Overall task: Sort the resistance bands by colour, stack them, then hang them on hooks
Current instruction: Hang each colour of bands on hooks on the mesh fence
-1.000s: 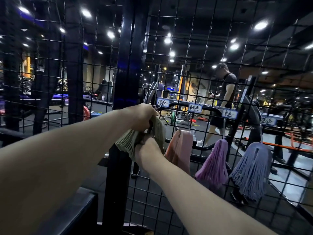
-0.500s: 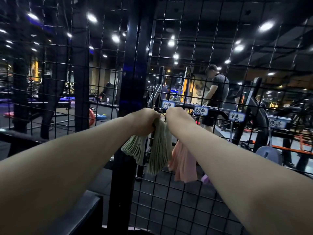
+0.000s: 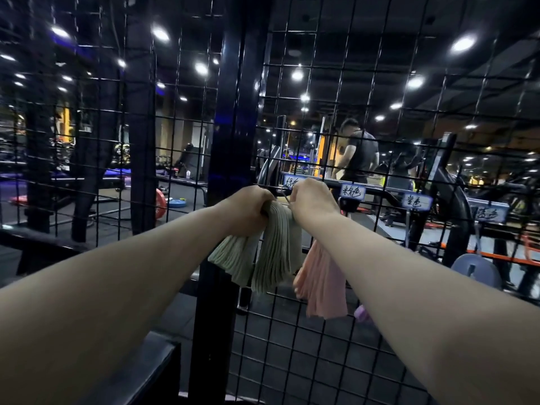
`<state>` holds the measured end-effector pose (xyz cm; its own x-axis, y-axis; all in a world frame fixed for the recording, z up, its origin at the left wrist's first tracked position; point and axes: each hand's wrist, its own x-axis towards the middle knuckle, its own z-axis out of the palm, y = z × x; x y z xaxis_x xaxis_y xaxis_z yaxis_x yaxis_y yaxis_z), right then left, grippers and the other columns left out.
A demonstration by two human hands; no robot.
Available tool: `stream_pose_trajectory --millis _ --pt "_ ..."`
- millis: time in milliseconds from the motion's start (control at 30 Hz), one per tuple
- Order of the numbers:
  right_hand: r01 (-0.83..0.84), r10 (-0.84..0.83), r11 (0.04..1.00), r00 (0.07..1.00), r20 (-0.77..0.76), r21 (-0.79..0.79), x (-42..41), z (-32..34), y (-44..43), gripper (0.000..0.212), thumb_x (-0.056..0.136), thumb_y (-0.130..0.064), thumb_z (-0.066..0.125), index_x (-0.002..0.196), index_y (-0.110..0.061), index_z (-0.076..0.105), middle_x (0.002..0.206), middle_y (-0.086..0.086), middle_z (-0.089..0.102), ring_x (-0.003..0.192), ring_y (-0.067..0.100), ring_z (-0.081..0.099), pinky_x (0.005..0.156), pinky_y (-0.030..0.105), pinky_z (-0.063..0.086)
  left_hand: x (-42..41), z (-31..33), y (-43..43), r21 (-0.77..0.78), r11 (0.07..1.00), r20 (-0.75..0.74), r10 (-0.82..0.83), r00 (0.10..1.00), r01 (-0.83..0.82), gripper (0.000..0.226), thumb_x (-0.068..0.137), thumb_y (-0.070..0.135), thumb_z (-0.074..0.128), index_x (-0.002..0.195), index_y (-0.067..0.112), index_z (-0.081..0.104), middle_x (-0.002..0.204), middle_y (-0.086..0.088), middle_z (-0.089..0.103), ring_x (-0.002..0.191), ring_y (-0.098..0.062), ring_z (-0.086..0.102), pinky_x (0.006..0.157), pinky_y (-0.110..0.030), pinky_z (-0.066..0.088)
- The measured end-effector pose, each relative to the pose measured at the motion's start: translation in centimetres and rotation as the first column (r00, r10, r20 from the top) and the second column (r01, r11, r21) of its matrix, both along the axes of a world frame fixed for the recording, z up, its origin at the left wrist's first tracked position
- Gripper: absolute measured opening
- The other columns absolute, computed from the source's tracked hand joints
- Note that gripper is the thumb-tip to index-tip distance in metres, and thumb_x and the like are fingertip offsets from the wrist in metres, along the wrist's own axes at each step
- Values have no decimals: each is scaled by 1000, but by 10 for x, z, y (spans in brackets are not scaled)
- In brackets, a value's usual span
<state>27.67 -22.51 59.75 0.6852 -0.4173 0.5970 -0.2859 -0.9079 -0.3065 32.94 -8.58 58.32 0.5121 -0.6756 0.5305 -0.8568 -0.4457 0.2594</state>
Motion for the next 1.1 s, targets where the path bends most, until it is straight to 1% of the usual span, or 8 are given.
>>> stream_pose_trajectory --millis 300,567,667,800,867,933,1000,1100 --pt "46 -53 975 998 24 217 7 -4 3 14 90 -21 67 103 -19 72 105 5 69 95 27 64 81 33 51 2 -3 6 -31 1000 -12 -4 1000 4 30 85 7 61 114 6 69 104 -6 69 95 -20 63 83 -27 50" --pt "-8 11 994 1000 -18 113 -3 -3 6 16 90 -9 58 102 -13 68 103 10 67 96 31 64 77 32 50 -1 -8 8 -73 997 -58 -19 998 15 32 86 3 60 117 7 66 99 -1 65 91 -16 61 73 -19 44" --pt "-106 113 981 993 -30 164 -6 2 4 17 94 -11 53 105 -11 66 109 13 65 103 31 61 83 33 48 2 -8 8 -108 994 -87 -25 996 16 19 83 1 57 98 6 68 89 -6 68 82 -20 63 63 -21 47" --pt "-223 266 897 962 -63 383 -7 8 9 48 92 -49 41 116 -11 58 131 16 58 117 32 54 95 39 42 1 -8 2 -149 988 -125 -50 991 31 18 81 0 57 95 -1 68 87 -13 69 75 -19 60 63 -25 47" --pt "-223 285 875 955 -86 429 -9 6 6 76 84 -69 44 130 -9 52 124 9 58 113 30 55 90 40 45 0 -9 -2 -156 986 -145 -78 986 55 18 80 -1 58 96 -3 67 84 -10 68 75 -18 59 64 -25 45" --pt "-228 306 883 943 -134 411 -12 2 3 78 78 -76 48 121 -11 55 109 7 57 101 27 57 76 36 46 -1 -9 -3 -146 987 -129 -92 987 72 17 79 -3 58 94 -3 67 82 -8 67 76 -18 59 63 -22 44" --pt "-252 354 841 926 -134 480 -16 0 1 86 67 -80 52 120 -14 61 110 4 62 101 26 60 85 38 49 -1 -8 -4 -118 990 -76 -89 993 80 16 79 -1 59 93 -2 67 87 -11 69 81 -21 63 67 -24 46" --pt "-333 447 778 889 -97 532 -17 -3 -1 58 72 -63 59 103 -16 69 97 2 64 89 21 59 75 34 46 -1 -5 -3 -34 999 19 -26 999 26 8 82 5 59 87 4 65 90 -8 68 89 -25 64 73 -28 46"
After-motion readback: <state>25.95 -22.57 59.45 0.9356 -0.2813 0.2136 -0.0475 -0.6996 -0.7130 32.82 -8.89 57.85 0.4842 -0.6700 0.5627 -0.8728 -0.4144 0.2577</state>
